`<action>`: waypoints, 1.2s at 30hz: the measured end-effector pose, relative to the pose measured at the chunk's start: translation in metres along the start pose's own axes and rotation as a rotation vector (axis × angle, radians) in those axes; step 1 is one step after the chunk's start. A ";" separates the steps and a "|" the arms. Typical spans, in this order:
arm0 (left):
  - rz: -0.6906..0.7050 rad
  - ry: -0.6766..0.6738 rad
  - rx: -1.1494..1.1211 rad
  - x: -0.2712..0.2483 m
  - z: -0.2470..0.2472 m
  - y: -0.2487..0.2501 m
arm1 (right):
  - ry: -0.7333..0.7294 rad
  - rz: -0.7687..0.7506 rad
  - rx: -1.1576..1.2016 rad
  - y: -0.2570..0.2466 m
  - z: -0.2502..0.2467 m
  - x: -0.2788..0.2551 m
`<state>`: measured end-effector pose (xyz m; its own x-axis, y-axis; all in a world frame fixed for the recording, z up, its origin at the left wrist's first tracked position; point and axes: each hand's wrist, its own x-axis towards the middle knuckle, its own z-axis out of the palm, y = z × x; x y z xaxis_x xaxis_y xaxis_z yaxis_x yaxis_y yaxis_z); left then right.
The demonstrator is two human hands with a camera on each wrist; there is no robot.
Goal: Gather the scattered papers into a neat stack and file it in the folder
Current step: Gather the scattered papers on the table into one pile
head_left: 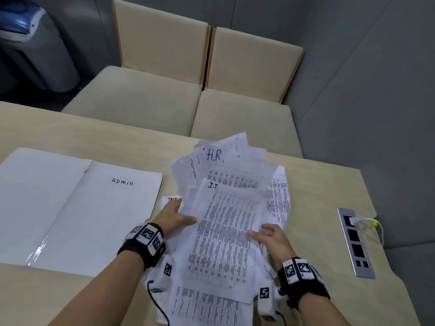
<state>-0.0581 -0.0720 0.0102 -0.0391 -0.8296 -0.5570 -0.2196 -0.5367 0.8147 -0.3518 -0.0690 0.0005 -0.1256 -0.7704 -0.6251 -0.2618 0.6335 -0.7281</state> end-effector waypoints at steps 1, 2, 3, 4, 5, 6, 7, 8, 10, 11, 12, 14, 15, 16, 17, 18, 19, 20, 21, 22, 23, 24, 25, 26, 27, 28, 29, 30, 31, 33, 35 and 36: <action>0.000 0.038 0.083 0.002 0.003 -0.002 | -0.003 -0.015 -0.023 -0.001 0.000 -0.002; 0.014 0.065 0.213 0.006 0.006 -0.004 | -0.032 -0.013 -0.043 -0.002 0.000 -0.005; 0.021 0.089 0.358 0.009 0.008 -0.007 | -0.056 -0.046 -0.086 -0.006 0.001 -0.010; 0.019 0.137 0.483 0.012 0.009 -0.011 | -0.074 -0.052 -0.129 -0.006 0.001 -0.012; 0.013 0.197 0.556 0.012 0.010 -0.012 | -0.083 -0.068 -0.143 -0.006 0.003 -0.015; -0.001 0.248 0.594 0.012 0.011 -0.015 | -0.037 -0.081 -0.207 -0.005 0.004 -0.015; 0.000 0.290 0.624 0.011 0.011 -0.017 | 0.025 -0.112 -0.336 -0.006 0.005 -0.017; 0.009 0.321 0.653 0.012 0.010 -0.022 | 0.122 -0.117 -0.529 -0.004 0.003 -0.017; 0.017 0.335 0.710 0.011 0.009 -0.029 | 0.331 -0.129 -0.774 0.004 0.002 -0.020; 0.002 0.325 0.743 0.011 0.009 -0.031 | 0.353 -0.115 -0.768 0.007 0.004 -0.024; -0.017 0.318 0.782 0.011 0.009 -0.034 | 0.344 -0.076 -0.733 0.012 0.007 -0.024; -0.071 0.296 0.852 0.010 0.011 -0.037 | 0.278 0.003 -0.612 0.019 0.012 -0.022; -0.094 0.270 0.857 0.011 0.012 -0.039 | 0.221 0.038 -0.545 0.022 0.014 -0.020; -0.105 0.245 0.832 0.014 0.013 -0.041 | 0.168 0.056 -0.474 0.024 0.015 -0.018; -0.109 0.225 0.779 0.015 0.014 -0.043 | 0.111 0.068 -0.439 0.023 0.017 -0.020; -0.098 0.230 0.716 0.016 0.015 -0.044 | 0.063 0.046 -0.425 0.025 0.017 -0.019; -0.070 0.270 0.667 0.015 0.016 -0.045 | 0.026 0.001 -0.430 0.025 0.016 -0.020; -0.030 0.353 0.653 0.013 0.016 -0.045 | 0.006 -0.059 -0.429 0.026 0.014 -0.019; 0.005 0.448 0.691 0.010 0.015 -0.044 | 0.007 -0.108 -0.419 0.025 0.012 -0.019; 0.029 0.516 0.762 0.006 0.013 -0.040 | 0.032 -0.151 -0.399 0.025 0.010 -0.015; 0.075 0.563 0.826 0.003 0.011 -0.038 | 0.072 -0.177 -0.384 0.021 0.008 -0.016; 0.146 0.580 0.858 0.003 0.010 -0.037 | 0.098 -0.207 -0.353 0.017 0.004 -0.015; 0.206 0.544 0.861 0.004 0.008 -0.036 | 0.109 -0.232 -0.304 0.011 0.001 -0.016; 0.237 0.487 0.839 0.006 0.007 -0.034 | 0.101 -0.250 -0.238 0.006 -0.004 -0.017; 0.229 0.452 0.796 0.007 0.007 -0.031 | 0.080 -0.248 -0.169 0.001 -0.008 -0.018; 0.202 0.471 0.720 0.009 0.007 -0.027 | 0.072 -0.232 -0.100 -0.003 -0.012 -0.019; 0.171 0.523 0.607 0.010 0.007 -0.024 | 0.071 -0.220 -0.035 -0.006 -0.017 -0.019; 0.141 0.591 0.474 0.009 0.008 -0.020 | 0.081 -0.212 0.043 -0.005 -0.022 -0.017; 0.105 0.632 0.340 0.010 0.008 -0.017 | 0.082 -0.199 0.130 -0.005 -0.026 -0.015; 0.007 0.547 0.141 0.010 0.008 -0.014 | 0.046 -0.139 0.306 -0.004 -0.033 -0.014; -0.023 0.350 0.008 0.011 0.011 -0.012 | -0.025 -0.080 0.345 -0.004 -0.036 -0.016; -0.003 0.281 -0.011 0.010 0.013 -0.011 | -0.056 -0.049 0.318 -0.002 -0.035 -0.016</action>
<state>-0.0683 -0.0724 -0.0068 0.2339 -0.8373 -0.4942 -0.2085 -0.5396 0.8157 -0.3829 -0.0606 0.0220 -0.0649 -0.8012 -0.5949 0.0466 0.5930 -0.8038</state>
